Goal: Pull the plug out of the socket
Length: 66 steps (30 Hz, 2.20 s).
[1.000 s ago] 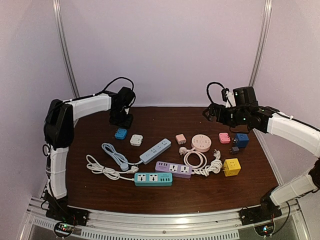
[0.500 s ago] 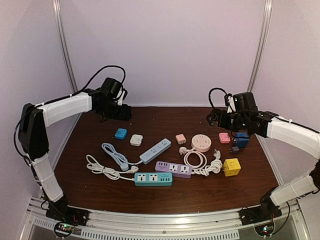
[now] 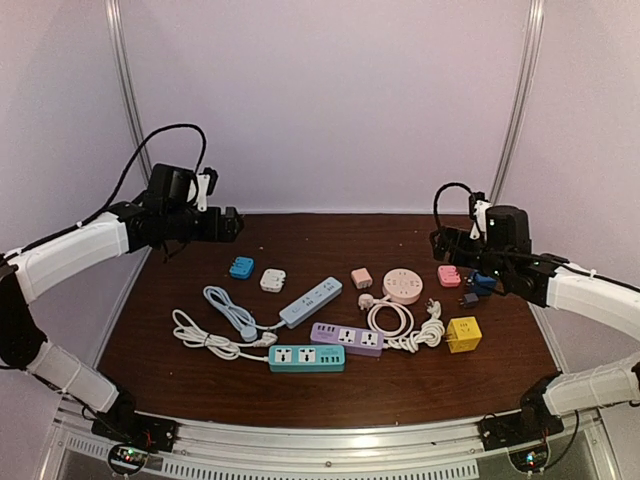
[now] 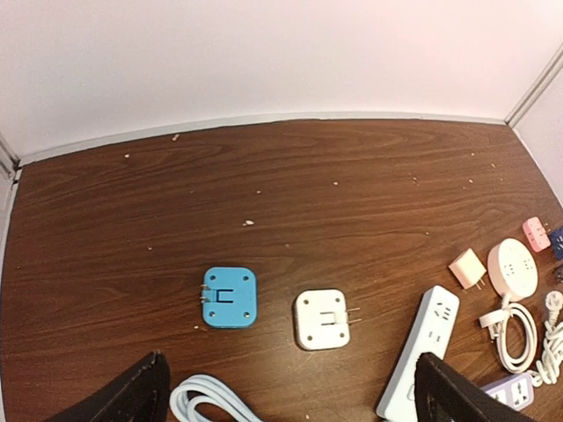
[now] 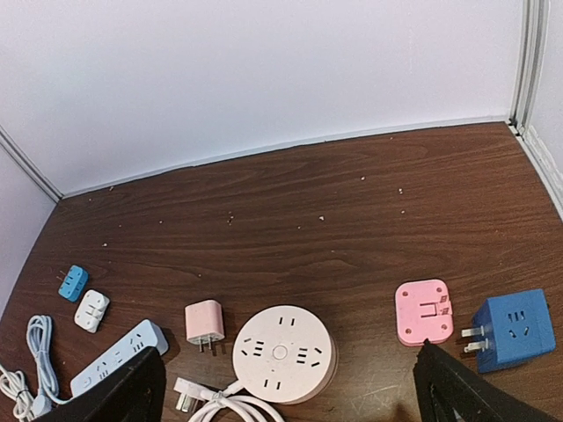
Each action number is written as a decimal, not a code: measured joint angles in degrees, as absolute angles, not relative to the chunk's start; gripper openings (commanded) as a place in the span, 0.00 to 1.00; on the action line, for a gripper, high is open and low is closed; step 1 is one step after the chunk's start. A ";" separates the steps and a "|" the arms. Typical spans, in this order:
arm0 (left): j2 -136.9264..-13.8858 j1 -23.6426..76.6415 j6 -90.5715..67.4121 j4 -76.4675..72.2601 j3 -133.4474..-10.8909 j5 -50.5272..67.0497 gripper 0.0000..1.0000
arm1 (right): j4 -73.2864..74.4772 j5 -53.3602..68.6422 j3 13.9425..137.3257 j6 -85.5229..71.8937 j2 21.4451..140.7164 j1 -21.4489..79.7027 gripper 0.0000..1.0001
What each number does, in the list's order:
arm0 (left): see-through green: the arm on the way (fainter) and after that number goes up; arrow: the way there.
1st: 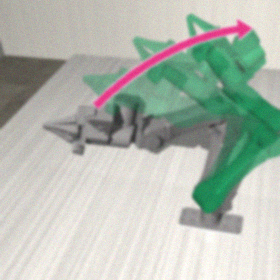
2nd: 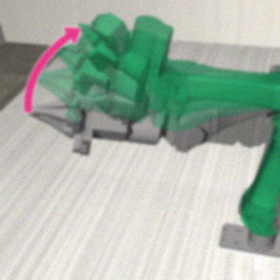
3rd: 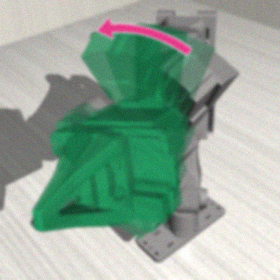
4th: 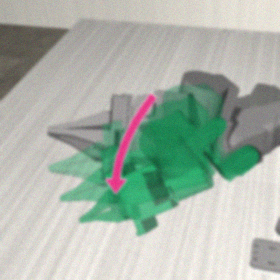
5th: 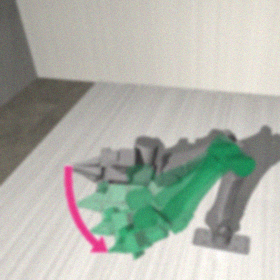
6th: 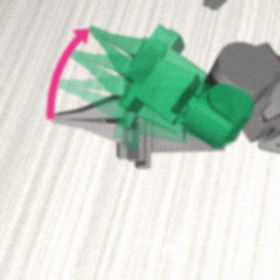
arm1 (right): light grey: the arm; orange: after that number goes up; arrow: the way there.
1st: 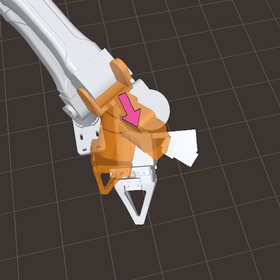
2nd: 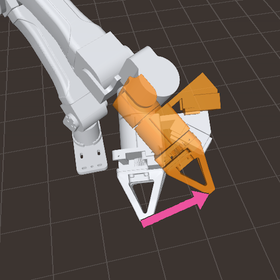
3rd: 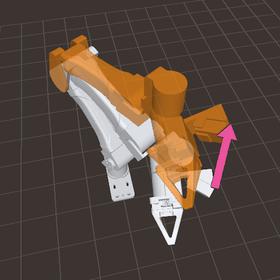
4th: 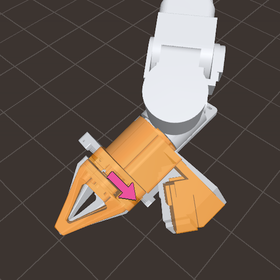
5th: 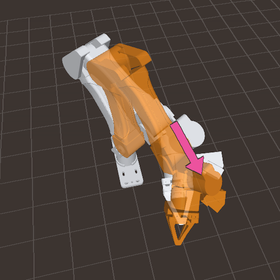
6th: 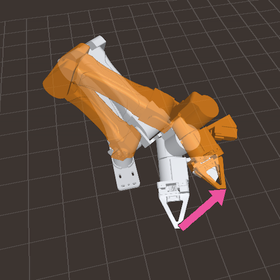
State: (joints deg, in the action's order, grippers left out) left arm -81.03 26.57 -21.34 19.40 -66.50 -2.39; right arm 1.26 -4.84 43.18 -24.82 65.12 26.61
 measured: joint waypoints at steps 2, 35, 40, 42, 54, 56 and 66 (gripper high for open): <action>-79.33 24.53 -21.47 17.98 -63.72 -2.15 0.98 | -0.45 -5.82 42.19 -22.41 64.60 26.57 1.00; -66.08 5.91 -10.70 -20.18 -24.51 -17.54 0.98 | -53.17 -10.98 14.57 -3.53 78.15 0.93 1.00; -66.11 5.82 -6.70 -35.20 -14.96 -21.80 0.98 | -65.01 -7.64 11.42 -0.58 81.82 0.93 1.00; -67.33 5.78 -5.65 -42.74 -11.66 -22.79 0.98 | -69.89 -6.81 11.09 0.32 85.60 0.93 1.00; -87.37 5.56 -1.83 -66.67 -10.70 -20.56 0.98 | -73.69 -5.76 12.38 1.80 89.27 0.93 1.00; -88.97 5.56 -1.65 -67.40 -11.64 -20.32 0.98 | -72.75 -5.30 13.47 1.80 89.27 0.91 1.00; -89.60 5.56 0.08 -65.04 -16.62 -17.98 0.98 | -71.50 -4.51 14.06 1.80 89.27 0.91 1.00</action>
